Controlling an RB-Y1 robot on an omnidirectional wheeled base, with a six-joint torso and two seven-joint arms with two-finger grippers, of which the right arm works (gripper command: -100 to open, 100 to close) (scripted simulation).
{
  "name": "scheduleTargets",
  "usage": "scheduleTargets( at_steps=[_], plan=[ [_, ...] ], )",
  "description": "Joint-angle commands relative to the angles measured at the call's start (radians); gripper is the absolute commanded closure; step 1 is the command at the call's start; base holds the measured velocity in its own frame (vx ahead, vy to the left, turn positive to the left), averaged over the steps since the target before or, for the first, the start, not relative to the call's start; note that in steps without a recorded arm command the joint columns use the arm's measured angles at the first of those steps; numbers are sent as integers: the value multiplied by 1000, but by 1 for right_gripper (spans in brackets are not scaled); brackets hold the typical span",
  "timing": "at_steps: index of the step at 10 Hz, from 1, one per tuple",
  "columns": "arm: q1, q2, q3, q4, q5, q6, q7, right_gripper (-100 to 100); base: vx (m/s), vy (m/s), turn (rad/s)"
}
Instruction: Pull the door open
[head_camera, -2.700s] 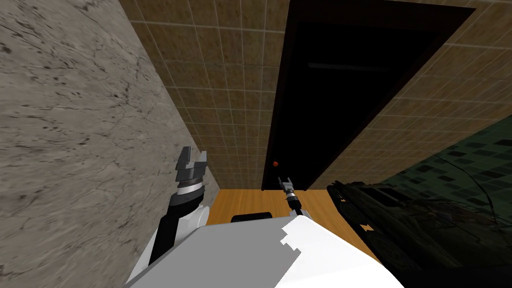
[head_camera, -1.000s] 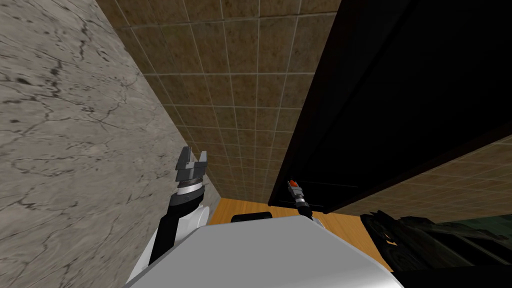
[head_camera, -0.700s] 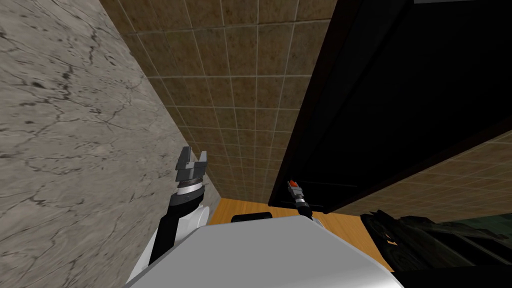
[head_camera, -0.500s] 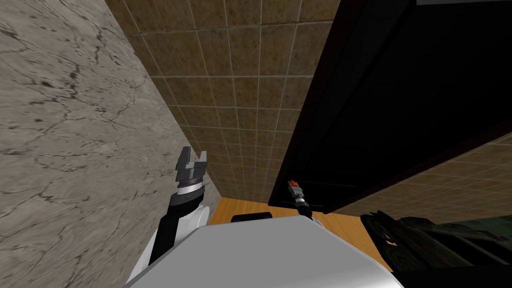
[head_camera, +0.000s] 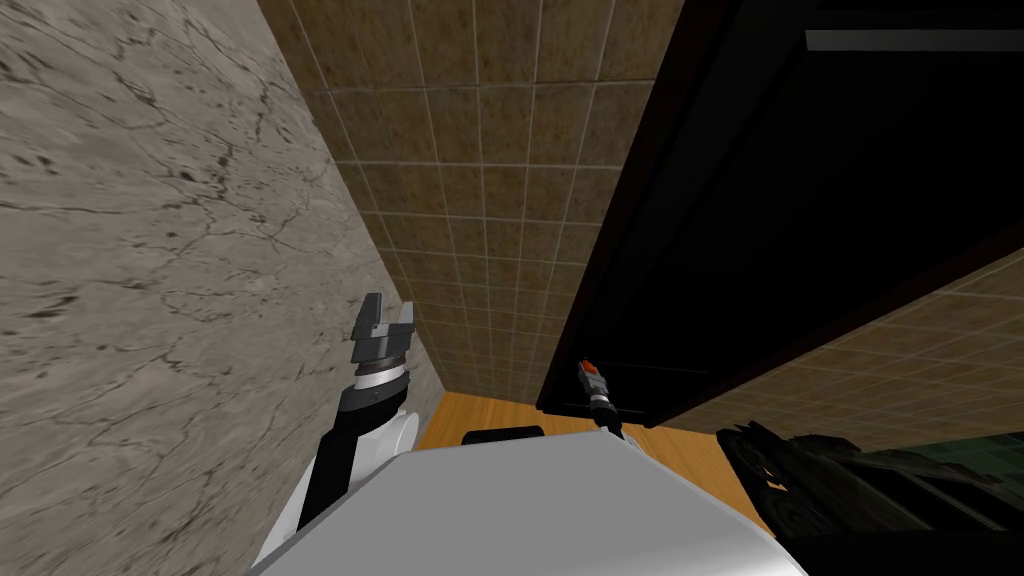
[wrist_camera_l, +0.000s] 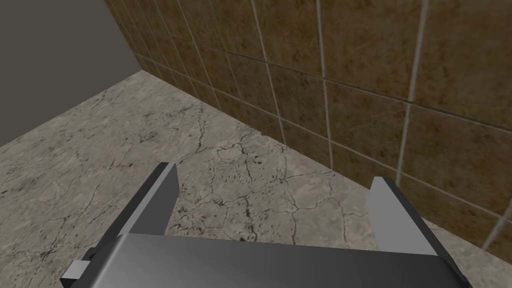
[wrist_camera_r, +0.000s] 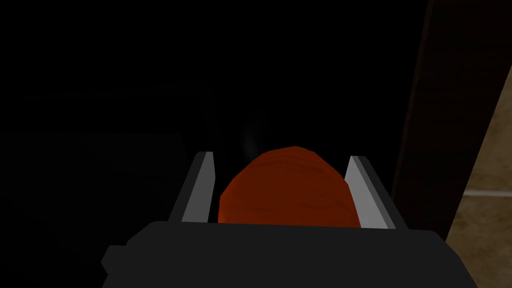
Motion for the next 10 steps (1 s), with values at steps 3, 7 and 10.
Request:
scheduleTargets(
  at_steps=[3,7,10],
  plan=[
    [24,1,-9,-39,-73,79,-11,100,-37,7,7],
    [16,7,-16,-39,-163,159,-15,100,-30,7,7],
    [12,11,-20,-39,-227,187,-18,100,-40,3,8]
  ],
)
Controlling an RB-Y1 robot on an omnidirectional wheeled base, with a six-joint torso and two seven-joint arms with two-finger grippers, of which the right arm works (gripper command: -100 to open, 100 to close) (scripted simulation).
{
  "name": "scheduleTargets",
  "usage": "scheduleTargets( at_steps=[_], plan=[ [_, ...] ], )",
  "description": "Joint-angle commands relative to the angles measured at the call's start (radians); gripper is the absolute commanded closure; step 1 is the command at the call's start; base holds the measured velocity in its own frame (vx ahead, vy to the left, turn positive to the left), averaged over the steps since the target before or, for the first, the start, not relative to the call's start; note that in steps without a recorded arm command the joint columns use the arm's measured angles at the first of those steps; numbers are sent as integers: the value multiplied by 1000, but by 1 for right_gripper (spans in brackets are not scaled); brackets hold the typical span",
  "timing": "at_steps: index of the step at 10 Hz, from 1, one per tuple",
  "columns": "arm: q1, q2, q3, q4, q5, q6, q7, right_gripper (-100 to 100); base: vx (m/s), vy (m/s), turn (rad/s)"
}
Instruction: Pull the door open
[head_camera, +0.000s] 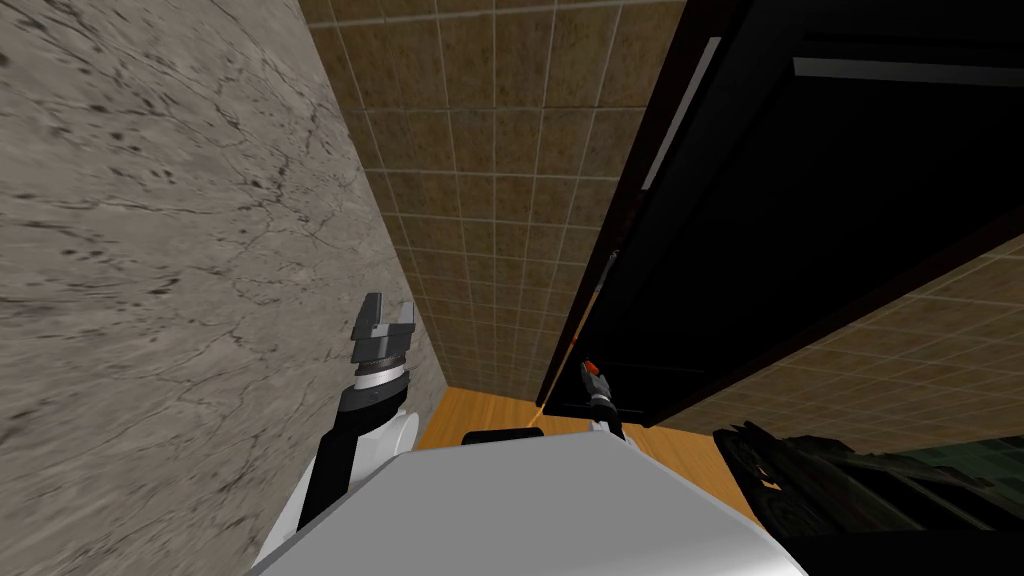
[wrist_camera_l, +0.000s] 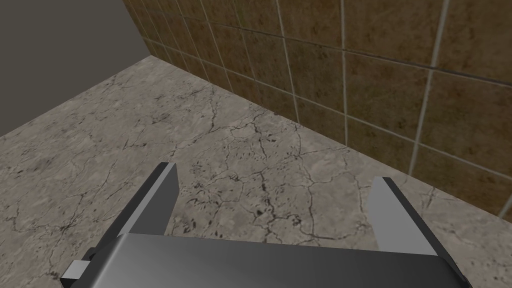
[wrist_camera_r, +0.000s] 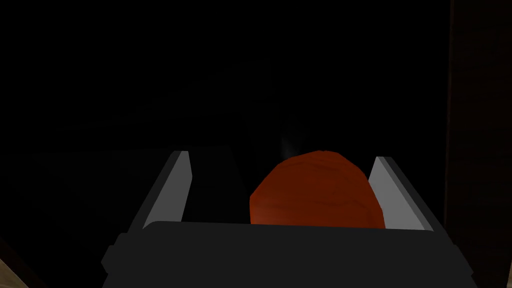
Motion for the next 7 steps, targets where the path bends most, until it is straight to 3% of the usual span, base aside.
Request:
scheduleTargets(
  at_steps=[1,3,4,5,7],
  plan=[
    [10,-9,-22,3,-50,49,2,100,-39,4,-22],
    [10,-9,-22,3,-51,49,2,100,-5,6,16],
    [6,-5,-26,3,-93,97,-1,100,-43,1,7],
    [6,-5,-26,3,-117,97,-1,100,-37,-10,7],
    [6,-5,-26,2,-121,97,-1,100,-4,6,18]
  ],
)
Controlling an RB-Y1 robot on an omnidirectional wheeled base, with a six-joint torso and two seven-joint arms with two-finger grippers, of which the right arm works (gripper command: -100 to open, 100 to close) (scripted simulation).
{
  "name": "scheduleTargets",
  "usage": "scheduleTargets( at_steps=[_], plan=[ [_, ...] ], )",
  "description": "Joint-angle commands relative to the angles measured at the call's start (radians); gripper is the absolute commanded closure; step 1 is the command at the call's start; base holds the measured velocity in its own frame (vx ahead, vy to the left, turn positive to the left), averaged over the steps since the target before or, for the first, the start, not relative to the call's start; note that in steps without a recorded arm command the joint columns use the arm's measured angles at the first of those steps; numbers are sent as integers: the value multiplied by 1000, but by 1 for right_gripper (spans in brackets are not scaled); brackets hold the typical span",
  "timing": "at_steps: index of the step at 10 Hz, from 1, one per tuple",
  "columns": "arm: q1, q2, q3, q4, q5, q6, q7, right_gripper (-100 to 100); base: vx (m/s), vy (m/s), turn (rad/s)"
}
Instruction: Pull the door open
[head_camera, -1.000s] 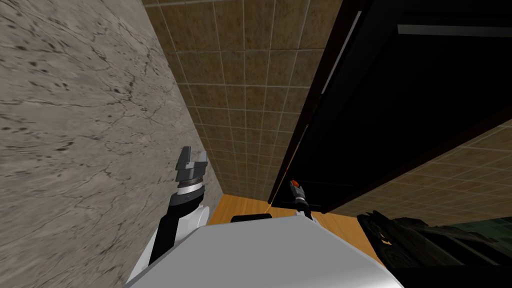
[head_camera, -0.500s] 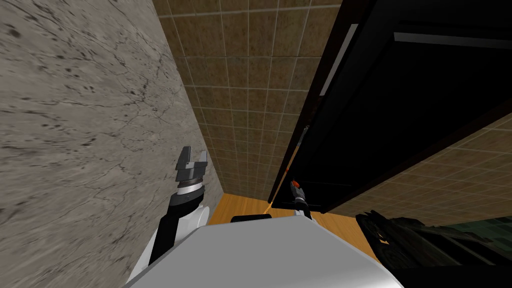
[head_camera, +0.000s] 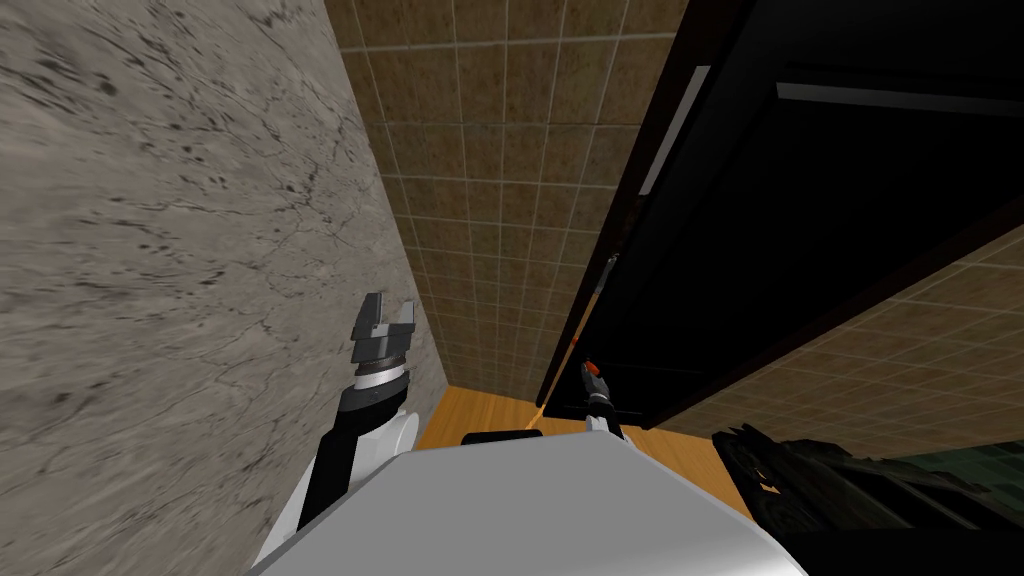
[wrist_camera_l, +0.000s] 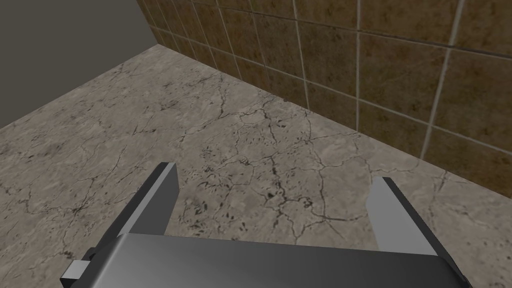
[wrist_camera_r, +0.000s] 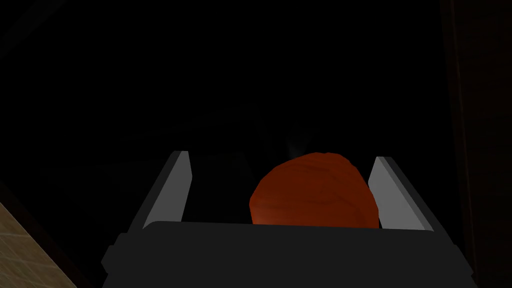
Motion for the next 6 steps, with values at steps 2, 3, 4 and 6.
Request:
scheduleTargets(
  at_steps=[2,3,4,6],
  plan=[
    [27,-9,-26,-10,-51,46,-4,100,-13,-1,-10],
    [27,-9,-26,-10,-73,45,-4,100,-37,10,11],
    [27,-9,-26,-10,-80,59,-4,100,-20,3,14],
    [22,-9,-26,-10,-80,70,-4,100,-4,-6,-7]
  ],
)
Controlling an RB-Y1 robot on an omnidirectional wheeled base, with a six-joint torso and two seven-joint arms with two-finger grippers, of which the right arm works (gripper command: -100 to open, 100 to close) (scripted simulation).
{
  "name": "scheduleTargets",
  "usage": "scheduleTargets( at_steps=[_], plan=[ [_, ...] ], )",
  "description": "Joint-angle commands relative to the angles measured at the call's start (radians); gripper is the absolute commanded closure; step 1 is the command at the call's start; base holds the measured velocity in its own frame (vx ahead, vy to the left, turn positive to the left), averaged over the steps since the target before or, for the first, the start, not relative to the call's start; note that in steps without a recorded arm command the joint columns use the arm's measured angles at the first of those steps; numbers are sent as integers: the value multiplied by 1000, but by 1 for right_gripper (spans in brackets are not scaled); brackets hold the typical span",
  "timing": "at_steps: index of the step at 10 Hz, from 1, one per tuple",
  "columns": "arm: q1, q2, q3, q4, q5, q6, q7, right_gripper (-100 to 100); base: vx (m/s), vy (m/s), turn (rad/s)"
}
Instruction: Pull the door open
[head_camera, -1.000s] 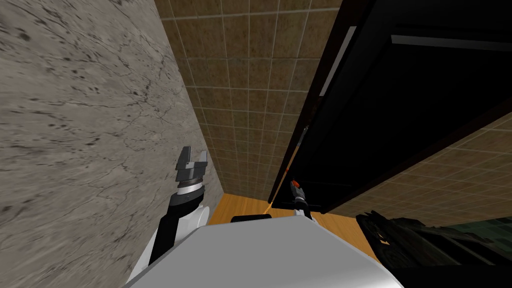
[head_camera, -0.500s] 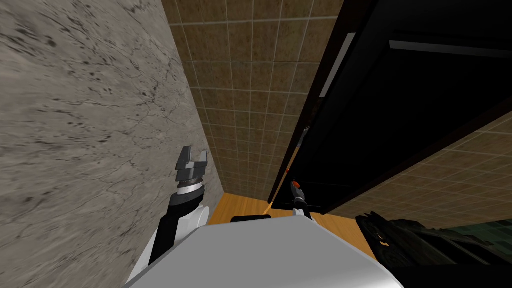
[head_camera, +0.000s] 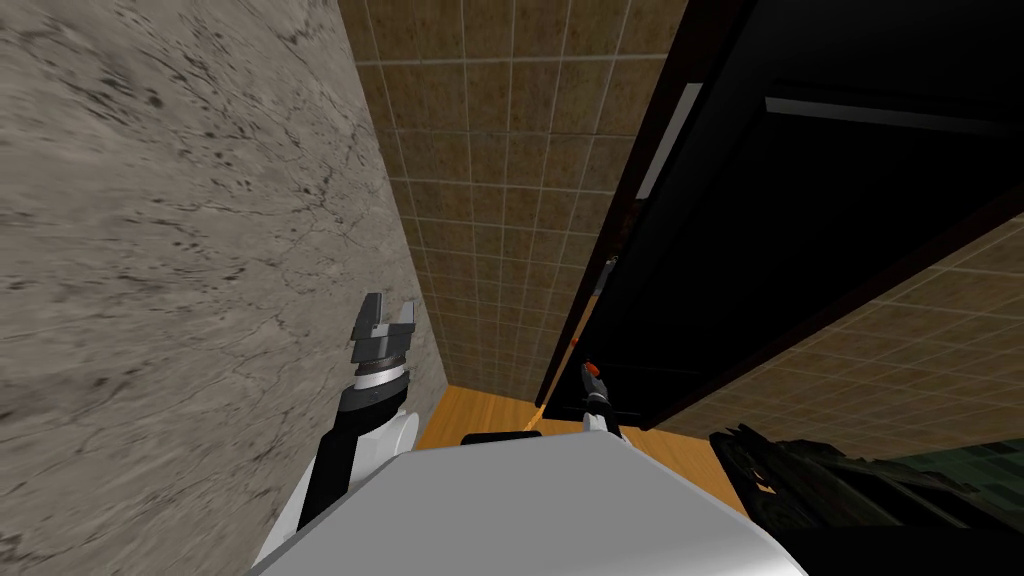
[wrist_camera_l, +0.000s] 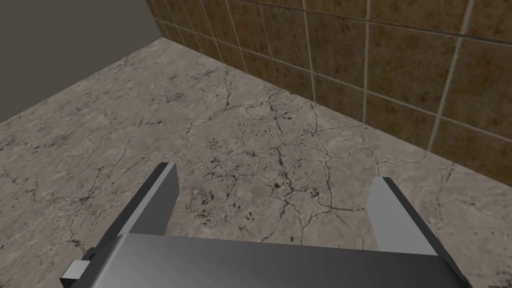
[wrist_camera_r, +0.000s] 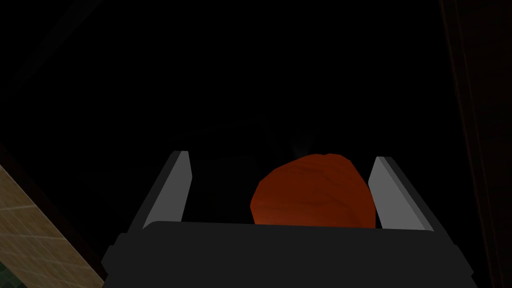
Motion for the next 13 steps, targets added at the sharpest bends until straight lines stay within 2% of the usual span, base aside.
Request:
scheduleTargets(
  at_steps=[1,2,3,5,6,7,12,13],
  plan=[
    [50,-14,-21,-48,-8,50,-2,100,-5,1,3],
    [54,-14,-21,-48,-8,53,-2,100,-8,10,-3],
    [49,-10,-25,-48,-50,83,-5,100,-28,5,8],
    [49,-10,-25,-61,-92,107,-5,100,-28,-9,9],
    [49,-10,-25,-76,-92,107,-5,100,-15,15,-27],
    [49,-10,-25,-48,-92,107,-5,100,-2,-2,18],
    [49,-10,-25,-48,-92,107,-5,100,3,0,7],
    [52,24,2,-123,-86,121,-24,100,-10,33,89]
  ],
)
